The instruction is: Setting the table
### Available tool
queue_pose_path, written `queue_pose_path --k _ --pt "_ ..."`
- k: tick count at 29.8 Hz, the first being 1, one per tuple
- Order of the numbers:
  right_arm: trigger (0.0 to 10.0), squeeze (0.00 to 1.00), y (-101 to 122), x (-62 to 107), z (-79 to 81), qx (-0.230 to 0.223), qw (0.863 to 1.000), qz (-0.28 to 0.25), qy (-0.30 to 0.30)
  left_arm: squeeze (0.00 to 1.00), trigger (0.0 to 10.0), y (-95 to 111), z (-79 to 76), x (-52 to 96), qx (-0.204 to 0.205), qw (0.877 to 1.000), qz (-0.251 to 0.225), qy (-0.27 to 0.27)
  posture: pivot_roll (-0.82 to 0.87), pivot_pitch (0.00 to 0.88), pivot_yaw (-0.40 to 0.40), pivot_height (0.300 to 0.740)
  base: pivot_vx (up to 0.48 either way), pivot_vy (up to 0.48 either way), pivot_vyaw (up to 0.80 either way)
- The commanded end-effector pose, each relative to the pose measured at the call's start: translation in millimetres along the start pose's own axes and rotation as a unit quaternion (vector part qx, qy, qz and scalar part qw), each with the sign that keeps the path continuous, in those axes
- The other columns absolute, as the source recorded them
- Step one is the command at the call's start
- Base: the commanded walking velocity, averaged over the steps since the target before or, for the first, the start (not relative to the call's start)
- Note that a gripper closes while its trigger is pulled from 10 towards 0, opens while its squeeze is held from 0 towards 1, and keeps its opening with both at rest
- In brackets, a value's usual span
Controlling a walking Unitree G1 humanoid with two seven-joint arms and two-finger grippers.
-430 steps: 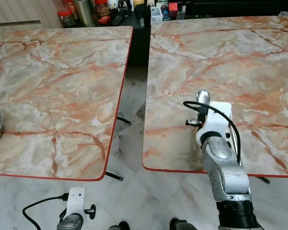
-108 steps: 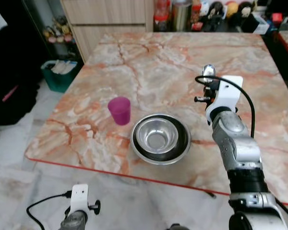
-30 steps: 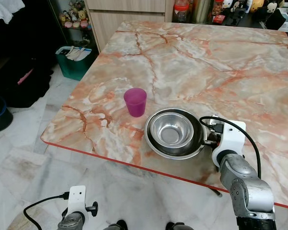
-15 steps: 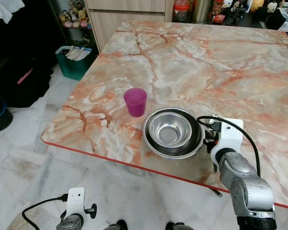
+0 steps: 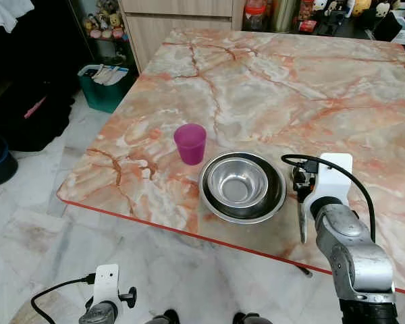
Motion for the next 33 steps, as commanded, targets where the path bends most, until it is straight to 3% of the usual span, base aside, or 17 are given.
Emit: queue_pose_path --k 1,5,9,17,21,26,27,33 --pt "10.0 0.00 23.9 2.4 -10.0 0.000 0.998 -0.058 -0.030 0.00 10.0 -8.7 7.8 1.9 0.009 1.000 0.017 0.009 -0.13 0.193 0.062 0.740 0.000 0.000 0.00" --pt "10.0 0.00 37.2 1.7 -12.6 -0.025 0.993 -0.103 -0.044 0.00 10.0 -9.8 7.7 2.3 0.007 1.000 0.016 0.010 -0.12 0.194 0.062 0.740 0.000 0.000 0.00" --pt "10.0 0.00 48.0 -1.4 -1.9 -0.027 0.990 -0.137 -0.024 0.00 10.0 -13.2 6.1 2.9 -0.013 1.000 0.020 0.010 -0.13 0.197 0.057 0.740 0.000 0.000 0.00" --pt "10.0 0.00 52.1 -14.2 8.8 -0.026 0.988 -0.148 -0.022 0.00 10.0 -13.5 5.1 2.8 -0.018 1.000 0.020 0.013 -0.13 0.183 0.052 0.740 0.000 -0.255 0.00" --pt "10.0 0.00 43.8 -16.5 16.9 0.010 0.985 -0.169 -0.019 0.00 10.0 -12.9 7.2 2.8 -0.019 0.999 0.021 0.017 -0.15 0.133 0.052 0.740 0.000 -0.480 0.00" --pt "10.0 0.00 29.6 -16.1 19.3 0.008 0.987 -0.163 -0.008 0.00 10.0 -12.6 7.2 2.6 -0.020 0.999 0.022 0.018 -0.17 0.105 0.057 0.740 0.000 -0.480 0.00" --pt "10.0 0.00 23.7 -16.0 16.9 0.014 0.987 -0.159 -0.009 0.00 10.0 -10.8 6.6 2.2 -0.020 0.999 0.019 0.018 -0.17 0.061 0.061 0.740 0.000 -0.360 0.00" --pt "10.0 0.00 4.9 -21.6 6.0 0.033 0.988 -0.153 -0.012 0.00 10.0 -3.1 -1.6 0.1 -0.013 1.000 0.006 0.013 -0.17 0.019 0.036 0.740 0.000 -0.341 0.00"
Point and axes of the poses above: a point about 5 cm out from each wrist's last joint towards the gripper, its own x axis pointing back from the gripper into the wrist, its own y axis along the axis of the wrist's last joint, z = x × y, the point moved 2 cm from there along -x, pointing out of the wrist towards the gripper, and after that the axes turned 8 degrees about x, right-handed, at the moved point
